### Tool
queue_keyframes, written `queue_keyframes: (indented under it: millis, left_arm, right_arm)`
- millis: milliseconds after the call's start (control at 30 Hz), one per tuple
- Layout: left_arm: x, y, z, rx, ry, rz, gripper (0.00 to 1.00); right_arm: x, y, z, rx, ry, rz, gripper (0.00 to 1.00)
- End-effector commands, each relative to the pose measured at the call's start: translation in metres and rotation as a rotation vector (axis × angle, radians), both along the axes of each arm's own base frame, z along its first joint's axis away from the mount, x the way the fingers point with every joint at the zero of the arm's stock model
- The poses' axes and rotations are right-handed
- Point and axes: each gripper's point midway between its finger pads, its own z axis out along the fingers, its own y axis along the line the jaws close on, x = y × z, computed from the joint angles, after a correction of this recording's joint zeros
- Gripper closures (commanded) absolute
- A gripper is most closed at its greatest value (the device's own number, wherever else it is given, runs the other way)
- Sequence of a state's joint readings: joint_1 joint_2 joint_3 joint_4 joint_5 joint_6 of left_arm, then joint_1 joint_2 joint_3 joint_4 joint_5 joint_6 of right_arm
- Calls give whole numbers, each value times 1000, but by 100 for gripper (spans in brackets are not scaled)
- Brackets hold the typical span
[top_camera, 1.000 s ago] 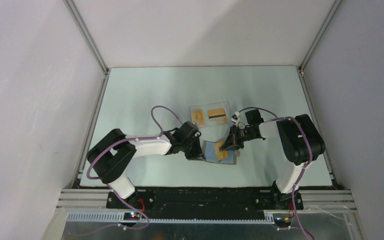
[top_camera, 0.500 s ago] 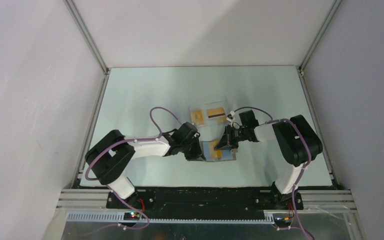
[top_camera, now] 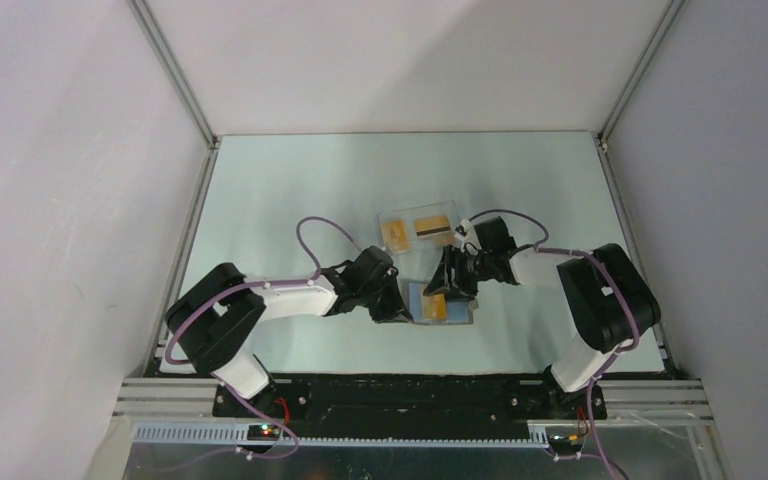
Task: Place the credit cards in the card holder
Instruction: Insert the credit card into the card slot.
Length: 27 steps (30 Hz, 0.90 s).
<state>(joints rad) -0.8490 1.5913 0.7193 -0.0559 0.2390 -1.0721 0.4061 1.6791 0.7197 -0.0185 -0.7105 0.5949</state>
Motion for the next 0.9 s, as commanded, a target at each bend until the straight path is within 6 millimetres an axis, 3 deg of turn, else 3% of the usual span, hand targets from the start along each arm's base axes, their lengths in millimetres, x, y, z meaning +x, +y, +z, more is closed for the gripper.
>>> queue_keyframes:
  millis: [0, 333, 633, 867]
  left_arm:
    - [-4, -2, 10, -21, -11, -8, 100]
    - [-2, -6, 10, -23, -11, -21, 100]
    - [-3, -8, 6, -16, -4, -32, 100]
    - [-4, -7, 4, -14, -3, -42, 100]
  right_arm:
    - [1, -22, -7, -177, 7, -40, 36]
    - [2, -21, -4, -216, 29, -27, 24]
    - [-8, 18, 2, -57, 107, 17, 25]
    - [-12, 42, 20, 30, 108, 37, 25]
